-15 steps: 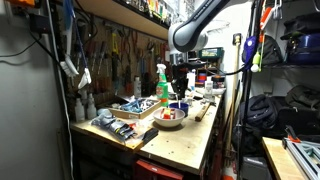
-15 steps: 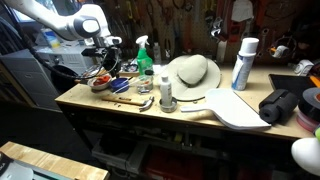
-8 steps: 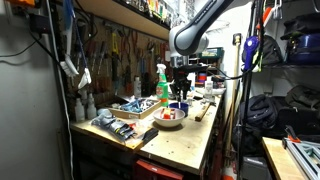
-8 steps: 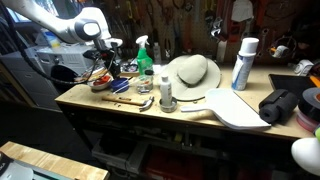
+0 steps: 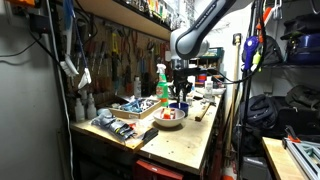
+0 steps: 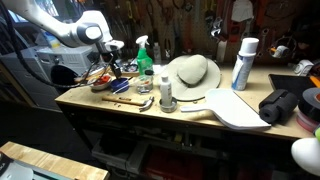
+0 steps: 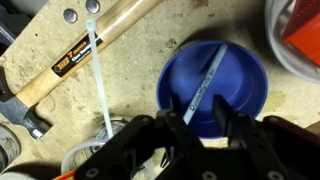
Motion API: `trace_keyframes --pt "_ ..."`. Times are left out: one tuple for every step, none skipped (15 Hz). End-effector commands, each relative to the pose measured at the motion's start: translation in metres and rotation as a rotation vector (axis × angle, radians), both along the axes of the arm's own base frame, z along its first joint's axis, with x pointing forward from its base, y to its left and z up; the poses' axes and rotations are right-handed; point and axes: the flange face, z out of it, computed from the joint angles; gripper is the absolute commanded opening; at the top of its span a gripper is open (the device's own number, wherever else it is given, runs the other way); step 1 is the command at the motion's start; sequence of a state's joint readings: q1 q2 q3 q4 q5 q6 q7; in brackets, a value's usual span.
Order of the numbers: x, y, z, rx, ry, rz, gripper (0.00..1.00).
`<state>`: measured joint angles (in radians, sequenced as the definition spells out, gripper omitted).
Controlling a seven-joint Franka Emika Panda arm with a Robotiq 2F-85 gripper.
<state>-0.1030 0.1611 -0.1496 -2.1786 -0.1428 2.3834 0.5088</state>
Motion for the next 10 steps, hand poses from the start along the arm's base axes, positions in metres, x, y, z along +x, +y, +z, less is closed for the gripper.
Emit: trace_keyframes --pt "-0.003 0.001 -0.017 -0.011 0.012 -0.063 0.36" --pt "-0.002 0.002 -0.02 -0.002 0.026 -0.072 0.38" --pt "-0.002 0.004 -0.023 -0.001 0.031 -0.076 0.36" --pt "-0.002 0.005 -0.026 -0.001 0.034 -0.08 0.37" --pt "-0.001 0.006 -0.03 0.0 0.041 -0.083 0.36" --pt "0.001 0.007 -0.033 -0.001 0.043 -0.087 0.36" --pt "0.002 0.006 -0.037 -0.002 0.046 -0.093 0.33" --pt "0.004 0.006 -0.039 -0.003 0.048 -0.098 0.35" --pt "0.006 0.006 -0.041 -0.007 0.048 -0.102 0.33" --pt "0.007 0.006 -0.043 -0.007 0.049 -0.108 0.34"
